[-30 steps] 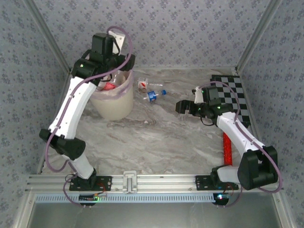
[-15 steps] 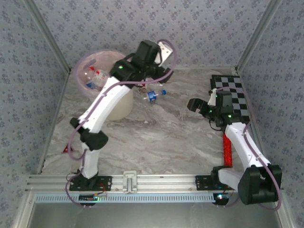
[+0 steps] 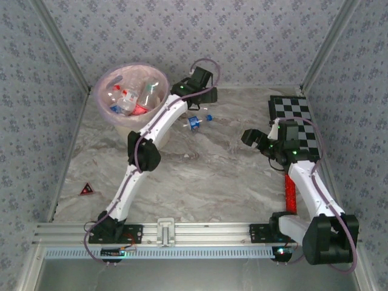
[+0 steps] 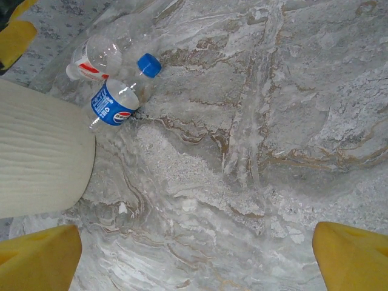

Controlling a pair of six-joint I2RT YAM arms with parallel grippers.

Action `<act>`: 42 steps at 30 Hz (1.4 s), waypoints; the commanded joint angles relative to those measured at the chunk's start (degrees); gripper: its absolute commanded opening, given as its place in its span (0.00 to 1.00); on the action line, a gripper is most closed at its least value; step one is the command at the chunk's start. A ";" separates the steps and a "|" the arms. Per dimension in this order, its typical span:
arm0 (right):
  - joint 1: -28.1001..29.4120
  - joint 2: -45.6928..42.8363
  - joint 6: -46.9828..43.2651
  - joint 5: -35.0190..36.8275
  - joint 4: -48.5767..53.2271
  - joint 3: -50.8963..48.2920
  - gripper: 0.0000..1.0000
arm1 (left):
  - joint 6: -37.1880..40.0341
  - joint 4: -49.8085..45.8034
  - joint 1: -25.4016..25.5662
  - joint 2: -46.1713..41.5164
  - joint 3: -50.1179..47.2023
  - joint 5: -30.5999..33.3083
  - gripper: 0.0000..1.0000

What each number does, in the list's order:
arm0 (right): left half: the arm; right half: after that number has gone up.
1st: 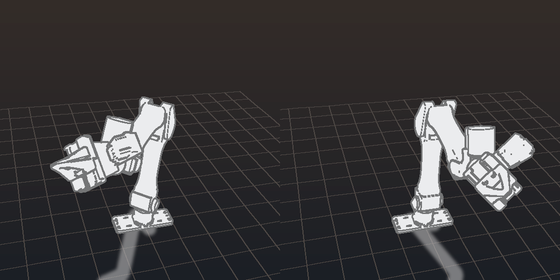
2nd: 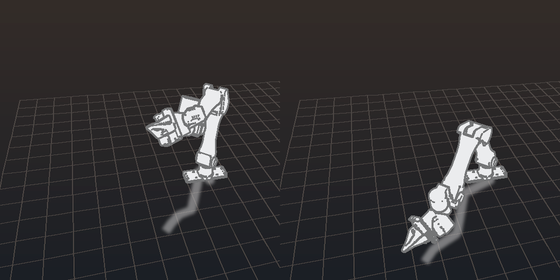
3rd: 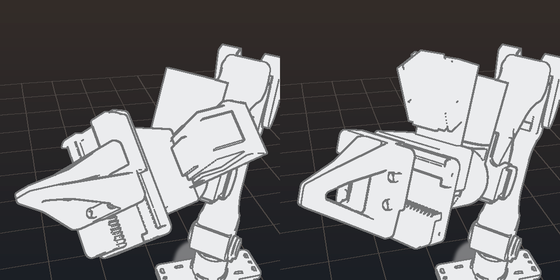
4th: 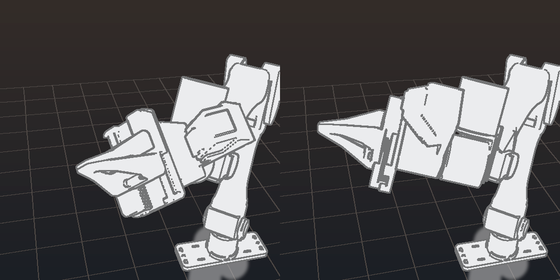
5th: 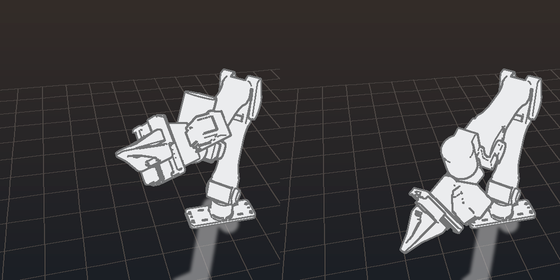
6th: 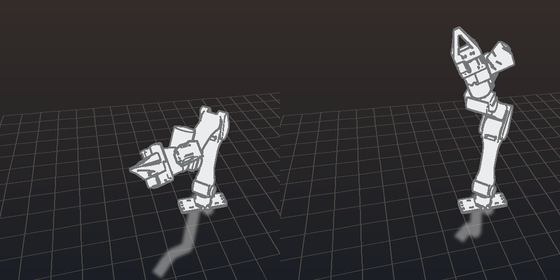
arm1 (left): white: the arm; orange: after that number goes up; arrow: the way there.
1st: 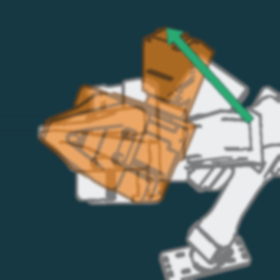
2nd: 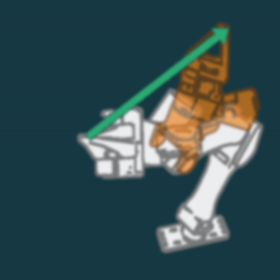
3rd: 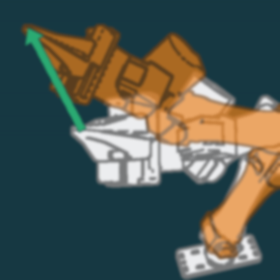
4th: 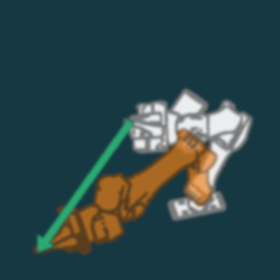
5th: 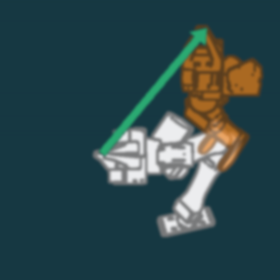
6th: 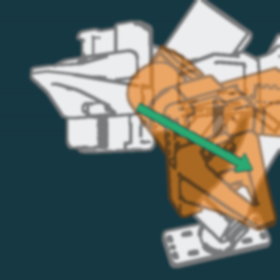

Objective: Put the plastic bottles in the bin

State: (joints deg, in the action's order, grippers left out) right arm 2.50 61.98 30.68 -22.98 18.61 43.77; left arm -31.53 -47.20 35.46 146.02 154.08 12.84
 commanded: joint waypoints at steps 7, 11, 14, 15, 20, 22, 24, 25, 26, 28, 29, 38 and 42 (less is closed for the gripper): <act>-1.71 -1.00 -0.26 -2.48 1.47 -0.84 1.00 | -11.62 7.63 -0.25 6.10 3.03 9.65 0.88; -2.28 -1.32 -0.70 -2.81 1.95 -0.88 1.00 | -12.77 7.96 -1.02 8.54 3.00 10.64 0.88; -2.68 -1.68 -0.85 -3.03 2.10 -1.23 1.00 | -12.90 10.31 -1.64 10.17 3.00 9.47 0.88; -2.76 -1.75 -0.80 -3.21 2.05 -1.31 1.00 | -12.38 10.67 -1.71 10.52 2.98 8.38 0.88; -3.02 -1.20 -0.49 -3.69 1.14 -1.28 1.00 | -6.26 10.17 -1.63 11.89 2.98 1.30 0.89; -2.96 -0.54 -0.27 -4.12 0.23 -0.75 1.00 | -4.00 8.64 -1.67 12.08 2.98 -3.24 0.88; -2.94 0.97 -0.55 -4.63 -0.65 0.51 1.00 | -2.32 4.63 -1.39 11.86 2.65 -7.04 0.86; -2.85 2.13 -0.90 -5.14 -1.05 1.50 1.00 | -1.23 3.18 -1.14 11.50 2.19 -8.92 0.86; -2.65 3.59 -1.54 -5.61 -1.34 2.84 1.00 | -0.35 1.80 -0.70 10.92 1.37 -10.10 0.85; -1.93 7.27 -3.82 -6.00 -1.23 5.88 1.00 | 1.73 0.36 0.52 8.70 -1.48 -11.25 0.85; -1.44 9.40 -5.53 -6.02 -0.50 7.96 1.00 | 2.89 0.10 1.51 7.02 -3.71 -11.05 0.85; 1.64 28.98 -18.46 -0.63 3.73 26.92 0.99 | 7.40 4.19 7.72 -16.54 -25.36 -2.19 0.85; 1.58 38.35 -13.39 -4.82 1.31 34.84 0.96 | 7.39 7.67 8.96 -27.35 -33.90 -0.36 0.85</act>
State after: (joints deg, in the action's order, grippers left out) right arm 4.14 95.37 16.36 -25.74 19.97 73.65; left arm -25.67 -43.00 45.19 128.55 122.02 8.71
